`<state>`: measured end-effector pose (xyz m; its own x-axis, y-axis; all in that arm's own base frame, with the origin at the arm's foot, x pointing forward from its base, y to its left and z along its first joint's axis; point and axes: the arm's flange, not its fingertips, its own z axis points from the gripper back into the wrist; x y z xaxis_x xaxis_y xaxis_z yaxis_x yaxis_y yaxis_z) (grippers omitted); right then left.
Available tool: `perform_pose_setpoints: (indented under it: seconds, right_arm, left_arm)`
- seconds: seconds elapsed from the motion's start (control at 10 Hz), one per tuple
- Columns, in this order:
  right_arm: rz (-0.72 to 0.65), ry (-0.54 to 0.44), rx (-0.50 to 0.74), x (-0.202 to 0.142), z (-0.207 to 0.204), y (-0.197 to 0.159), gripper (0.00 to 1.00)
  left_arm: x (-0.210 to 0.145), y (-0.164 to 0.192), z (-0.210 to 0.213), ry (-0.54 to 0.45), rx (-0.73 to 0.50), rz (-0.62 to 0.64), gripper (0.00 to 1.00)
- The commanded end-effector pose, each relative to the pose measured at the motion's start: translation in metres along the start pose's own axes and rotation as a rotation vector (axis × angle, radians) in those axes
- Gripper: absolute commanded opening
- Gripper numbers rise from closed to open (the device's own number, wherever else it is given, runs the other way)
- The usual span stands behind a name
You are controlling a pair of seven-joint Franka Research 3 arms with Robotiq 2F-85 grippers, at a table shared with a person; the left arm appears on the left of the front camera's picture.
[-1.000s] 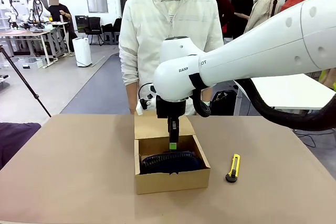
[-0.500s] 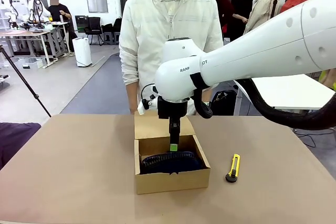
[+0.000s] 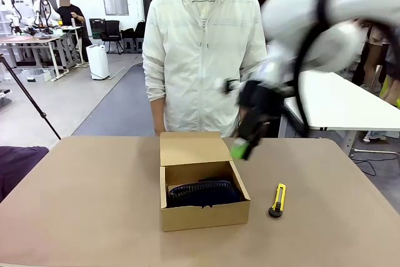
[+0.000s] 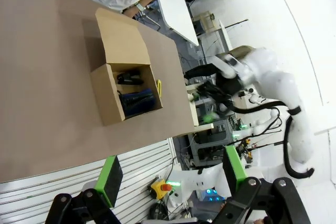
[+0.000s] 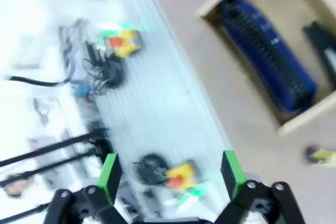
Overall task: Pack the items into the box.
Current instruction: Pick up the item specified by the human and place it in the Mailer Box.
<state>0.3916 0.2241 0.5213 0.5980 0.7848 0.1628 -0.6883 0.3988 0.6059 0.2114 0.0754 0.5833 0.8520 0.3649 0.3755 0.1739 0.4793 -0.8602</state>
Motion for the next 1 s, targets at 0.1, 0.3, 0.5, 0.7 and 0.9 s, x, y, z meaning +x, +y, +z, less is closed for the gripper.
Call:
perform_pose_setpoints:
  seconds: [0.1,0.3,0.5,0.7,0.9]
  right_arm:
    - [-0.287,-0.243,0.184,-0.149,0.038,0.055,1.00]
    - [-0.630,-0.470,0.318,-0.226,0.039,0.075,1.00]
    - [-0.809,-0.519,0.412,-0.265,0.019,0.058,1.00]
    - [-0.701,-0.422,0.324,-0.263,0.030,0.058,1.00]
    - [-0.701,-0.422,0.324,-0.263,0.030,0.058,1.00]
  left_arm:
    - [0.000,-0.002,0.001,-0.003,-0.020,0.004,1.00]
    - [0.000,-0.002,0.001,-0.003,-0.020,0.004,1.00]
    - [0.000,-0.002,0.001,-0.003,-0.020,0.004,1.00]
    - [0.000,-0.002,0.001,-0.003,-0.020,0.004,1.00]
    - [0.000,-0.002,0.001,-0.003,-0.020,0.004,1.00]
